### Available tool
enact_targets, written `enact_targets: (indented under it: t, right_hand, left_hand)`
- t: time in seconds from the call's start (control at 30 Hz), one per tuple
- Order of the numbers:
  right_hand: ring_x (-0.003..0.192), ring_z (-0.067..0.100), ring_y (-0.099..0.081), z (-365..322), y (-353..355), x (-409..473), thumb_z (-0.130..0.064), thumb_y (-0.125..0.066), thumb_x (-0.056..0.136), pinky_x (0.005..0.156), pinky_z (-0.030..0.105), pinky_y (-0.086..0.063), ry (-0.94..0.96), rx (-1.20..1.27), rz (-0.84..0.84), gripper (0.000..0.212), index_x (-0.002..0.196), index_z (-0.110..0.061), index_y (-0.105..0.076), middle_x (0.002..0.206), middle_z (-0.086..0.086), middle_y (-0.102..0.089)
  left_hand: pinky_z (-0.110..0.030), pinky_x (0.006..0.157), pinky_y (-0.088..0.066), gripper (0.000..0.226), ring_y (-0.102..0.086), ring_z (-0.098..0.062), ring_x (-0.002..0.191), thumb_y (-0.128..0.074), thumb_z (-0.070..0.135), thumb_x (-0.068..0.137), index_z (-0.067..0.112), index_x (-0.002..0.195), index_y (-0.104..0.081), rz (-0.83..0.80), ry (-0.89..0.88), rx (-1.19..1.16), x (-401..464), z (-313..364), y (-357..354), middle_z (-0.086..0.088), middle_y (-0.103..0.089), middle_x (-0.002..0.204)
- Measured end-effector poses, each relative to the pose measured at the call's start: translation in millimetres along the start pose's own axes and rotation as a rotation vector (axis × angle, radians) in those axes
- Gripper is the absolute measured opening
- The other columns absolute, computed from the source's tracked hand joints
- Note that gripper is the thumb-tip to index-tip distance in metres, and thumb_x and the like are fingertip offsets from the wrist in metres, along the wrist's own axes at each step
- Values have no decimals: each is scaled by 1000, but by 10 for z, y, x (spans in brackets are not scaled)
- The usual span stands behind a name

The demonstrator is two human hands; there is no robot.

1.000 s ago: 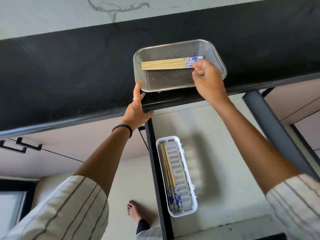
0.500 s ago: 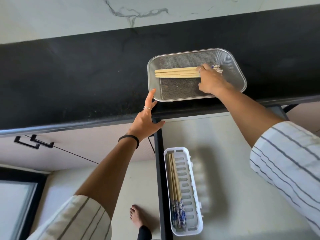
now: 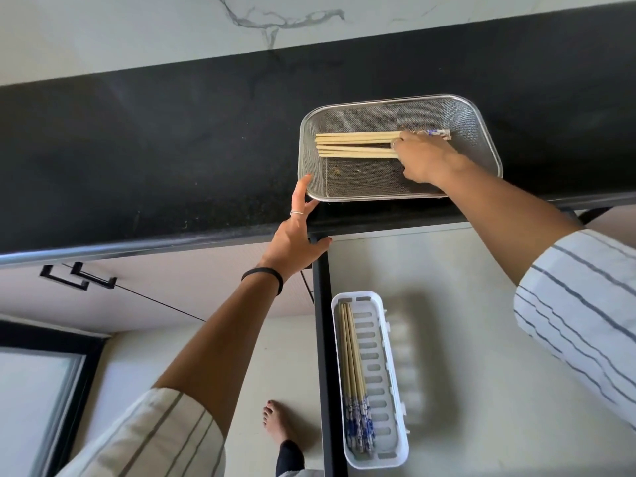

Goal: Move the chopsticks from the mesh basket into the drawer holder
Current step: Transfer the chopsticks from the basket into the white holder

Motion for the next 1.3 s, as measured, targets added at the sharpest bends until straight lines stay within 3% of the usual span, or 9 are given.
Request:
enact_targets:
  t: [0.17,0.3,0.47,0.53,0.7,0.9,1.03,1.2,1.3]
  right_hand:
    - [97,35,-59,-4,38,-66,4,-45,86,76,42,-45,22,44,12,41,127,-3,-44,112,18,-59]
    - [91,35,-61,4,131,-135,-2,-42,87,69,37,-41,23,125,-2,38,126,-4,-43,107,18,-63]
    - [56,19,-47,-4,320,-349,-24,-37,99,49,32,-31,-26,222,41,27,117,-8,-51,68,3,-48]
    - [56,19,-48,-40,406,-487,-29,-37,100,49,32,-33,-46,360,66,27,116,-11,-50,68,2,-49]
    - [47,9,-44,-169,521,-1074,-35,-41,98,45,26,-38,-107,880,89,15,103,-24,-50,64,-4,-49]
    - [41,7,-41,-417,237,-1892,-18,-41,100,41,18,-38,-205,1604,-183,17,93,-13,-55,60,-1,-47]
    - [47,8,-46,-588,-168,-2361,-19,-47,97,43,19,-42,-273,1700,-419,15,91,-11,-59,59,-5,-55]
    - [45,6,-38,-925,-652,-2761,-21,-49,97,43,18,-36,-366,1735,-716,15,92,-9,-55,58,-7,-50]
    - [44,5,-34,-1151,-877,-2875,-22,-45,99,41,17,-32,-509,1691,-757,17,99,-7,-55,59,-7,-46]
  left_hand:
    - [-35,95,-53,110,-49,-29,129,-67,-1,82,33,149,12,-14,-3,5,-17,41,18,-14,-37,151]
    - [-30,94,-52,109,-53,-32,125,-67,-1,82,32,149,12,-18,2,26,-22,51,18,-14,-36,152]
    - [-27,91,-51,107,-62,-30,114,-67,-3,82,30,149,11,-33,8,19,-34,109,23,-17,-35,151]
    - [-27,91,-51,108,-63,-30,113,-66,-4,83,30,149,12,-32,14,14,-42,117,29,-17,-35,152]
    - [-6,82,-43,107,-62,-30,111,-66,-5,82,28,150,10,-29,10,5,-37,98,27,-15,-36,151]
    - [-27,95,-48,108,-58,-29,120,-67,-3,82,31,150,10,-32,35,11,-32,110,44,-17,-38,150]
    - [-37,99,-50,110,-59,-31,118,-67,-3,82,34,149,12,-37,36,33,-37,131,53,-18,-37,150]
    - [-25,89,-50,109,-67,-28,103,-66,-2,83,33,149,13,-47,37,45,-30,102,70,-14,-35,152]
    - [-25,83,-52,109,-68,-21,84,-66,-2,84,33,149,14,-53,40,51,-20,110,70,-13,-35,153]
Point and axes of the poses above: each hand's wrist, its own x-axis towards the middle knuckle, its own y-axis out of the back of the hand, z = x × y, the point moved 1 cm from there along x, towards the middle knuckle
